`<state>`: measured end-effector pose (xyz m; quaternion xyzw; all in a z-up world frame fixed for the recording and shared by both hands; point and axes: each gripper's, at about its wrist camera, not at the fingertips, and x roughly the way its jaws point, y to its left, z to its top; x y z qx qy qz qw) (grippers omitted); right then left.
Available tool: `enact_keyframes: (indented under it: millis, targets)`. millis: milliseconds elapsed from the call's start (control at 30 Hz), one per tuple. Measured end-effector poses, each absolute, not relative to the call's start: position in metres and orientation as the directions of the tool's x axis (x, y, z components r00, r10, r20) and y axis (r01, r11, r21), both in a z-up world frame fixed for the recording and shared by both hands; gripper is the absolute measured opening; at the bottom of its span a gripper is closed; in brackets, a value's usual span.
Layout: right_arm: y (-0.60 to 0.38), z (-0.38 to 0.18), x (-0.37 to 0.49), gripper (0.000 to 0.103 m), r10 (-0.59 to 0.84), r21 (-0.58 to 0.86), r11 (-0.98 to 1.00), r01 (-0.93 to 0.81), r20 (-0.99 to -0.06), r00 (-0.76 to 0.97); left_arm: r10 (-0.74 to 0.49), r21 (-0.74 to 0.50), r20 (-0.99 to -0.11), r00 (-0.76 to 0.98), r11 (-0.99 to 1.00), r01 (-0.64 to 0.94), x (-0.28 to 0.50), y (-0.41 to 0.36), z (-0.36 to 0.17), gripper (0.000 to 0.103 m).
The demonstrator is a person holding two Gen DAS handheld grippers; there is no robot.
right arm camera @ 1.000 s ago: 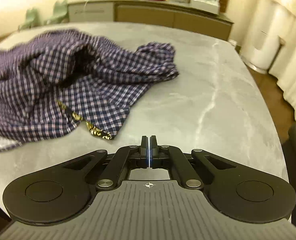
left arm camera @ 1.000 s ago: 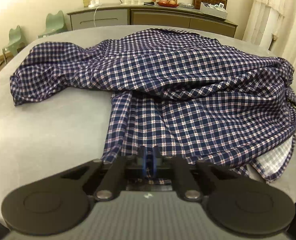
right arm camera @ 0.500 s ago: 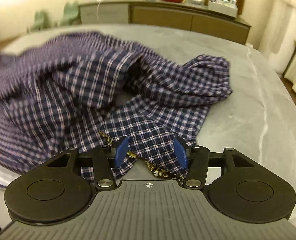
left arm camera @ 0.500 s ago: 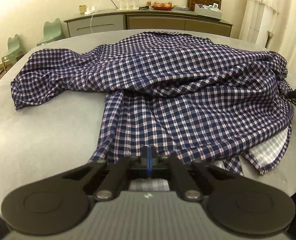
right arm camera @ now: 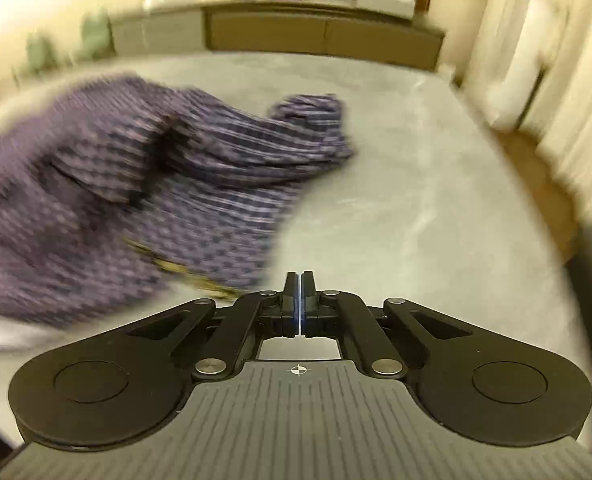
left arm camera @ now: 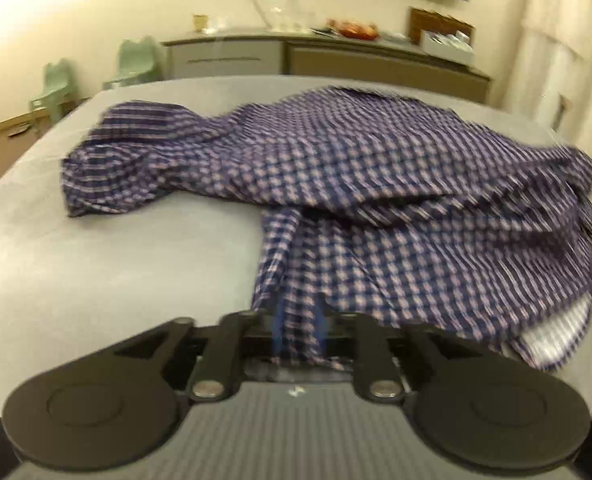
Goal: Fold clothes
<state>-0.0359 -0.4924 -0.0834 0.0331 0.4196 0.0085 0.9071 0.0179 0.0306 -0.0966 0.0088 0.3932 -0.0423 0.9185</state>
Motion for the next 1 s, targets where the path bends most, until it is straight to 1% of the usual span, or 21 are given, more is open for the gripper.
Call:
enact_keyframes:
  millis: [33, 67, 100, 167, 200, 233, 267, 300, 433, 600, 633, 667, 700, 733, 767, 800, 833, 867, 900, 967, 1000]
  targets:
    - [-0.481, -0.086, -0.034, 0.035, 0.09, 0.106, 0.994, -0.014, -0.761, 0.642, -0.063, -0.014, -0.728, 0.683, 0.997, 0.077, 0.022, 0.028, -0.099, 0.038]
    - [-0.469, -0.089, -0.031, 0.061, 0.131, 0.136, 0.99, -0.041, -0.761, 0.635, -0.062, -0.008, -0.73, 0.681, 0.997, 0.082, 0.024, 0.024, -0.101, 0.04]
    - [-0.456, -0.095, -0.026, 0.067, 0.149, 0.142, 0.988, -0.061, -0.764, 0.627, -0.062, 0.005, -0.73, 0.681, 0.995, 0.096, 0.026, 0.018, -0.103, 0.041]
    - [-0.432, -0.109, -0.017, 0.067, 0.158, 0.129, 0.987, -0.091, -0.773, 0.614, -0.06, 0.032, -0.728, 0.682, 0.992, 0.122, 0.029, 0.006, -0.106, 0.04]
    - [-0.421, -0.116, -0.012, 0.062, 0.151, 0.113, 0.988, -0.101, -0.778, 0.609, -0.065, 0.04, -0.726, 0.684, 0.99, 0.137, 0.029, 0.002, -0.107, 0.035]
    - [-0.413, -0.12, -0.008, 0.056, 0.142, 0.097, 0.99, -0.107, -0.776, 0.614, -0.063, 0.048, -0.725, 0.686, 0.989, 0.142, 0.03, -0.001, -0.107, 0.015]
    - [-0.405, -0.123, -0.006, 0.037, 0.133, 0.08, 0.99, -0.113, -0.772, 0.622, -0.063, 0.054, -0.726, 0.685, 0.987, 0.148, 0.03, -0.002, -0.107, 0.001]
    - [-0.4, -0.122, -0.006, 0.0, 0.132, 0.064, 0.989, -0.131, -0.771, 0.623, -0.065, 0.058, -0.728, 0.683, 0.986, 0.156, 0.03, -0.003, -0.107, 0.0]
    - [-0.39, -0.103, -0.025, 0.0, 0.18, 0.032, 0.969, -0.244, -0.769, 0.613, -0.112, 0.055, -0.732, 0.672, 0.973, 0.222, 0.014, 0.013, -0.09, 0.0]
    - [-0.407, -0.076, -0.063, 0.0, 0.251, 0.054, 0.928, -0.37, -0.822, 0.511, -0.18, 0.06, -0.743, 0.644, 0.941, 0.332, -0.01, 0.05, -0.051, 0.001]
    - [-0.413, -0.07, -0.065, 0.0, 0.267, 0.071, 0.927, -0.368, -0.815, 0.514, -0.198, 0.049, -0.734, 0.65, 0.939, 0.341, -0.009, 0.055, -0.041, 0.005]
    - [-0.421, -0.062, -0.066, 0.002, 0.284, 0.092, 0.928, -0.361, -0.802, 0.525, -0.214, 0.038, -0.721, 0.659, 0.937, 0.346, -0.007, 0.061, -0.03, 0.012]
    - [-0.428, -0.052, -0.063, 0.016, 0.292, 0.109, 0.933, -0.343, -0.786, 0.545, -0.223, 0.033, -0.698, 0.68, 0.939, 0.342, -0.002, 0.065, -0.018, 0.015]
    - [-0.436, -0.039, -0.057, 0.024, 0.287, 0.114, 0.942, -0.317, -0.764, 0.578, -0.226, 0.036, -0.672, 0.705, 0.941, 0.336, 0.006, 0.067, -0.006, 0.02]
    - [-0.442, -0.028, -0.048, 0.045, 0.274, 0.11, 0.95, -0.291, -0.736, 0.618, -0.223, 0.047, -0.646, 0.73, 0.943, 0.329, 0.015, 0.068, 0.004, 0.029]
    - [-0.446, -0.017, -0.038, 0.057, 0.259, 0.1, 0.958, -0.27, -0.707, 0.658, -0.221, 0.063, -0.62, 0.753, 0.942, 0.329, 0.029, 0.066, 0.011, 0.033]
    - [-0.449, -0.008, -0.023, 0.058, 0.243, 0.088, 0.964, -0.252, -0.676, 0.695, -0.221, 0.08, -0.593, 0.774, 0.941, 0.33, 0.044, 0.063, 0.017, 0.044]
    - [-0.448, -0.008, -0.005, 0.059, 0.238, 0.08, 0.965, -0.25, -0.67, 0.704, -0.221, 0.098, -0.566, 0.794, 0.939, 0.331, 0.058, 0.061, 0.024, 0.052]
    - [-0.445, -0.011, 0.015, 0.063, 0.235, 0.073, 0.965, -0.253, -0.671, 0.704, -0.217, 0.106, -0.549, 0.807, 0.94, 0.325, 0.078, 0.059, 0.026, 0.052]
    - [-0.44, -0.016, 0.054, 0.07, 0.231, 0.06, 0.964, -0.259, -0.672, 0.703, -0.212, 0.117, -0.533, 0.819, 0.94, 0.32, 0.125, 0.053, 0.025, 0.06]
    - [-0.437, -0.019, 0.073, 0.074, 0.228, 0.053, 0.964, -0.262, -0.673, 0.703, -0.196, 0.125, -0.534, 0.822, 0.944, 0.306, 0.148, 0.05, 0.021, 0.058]
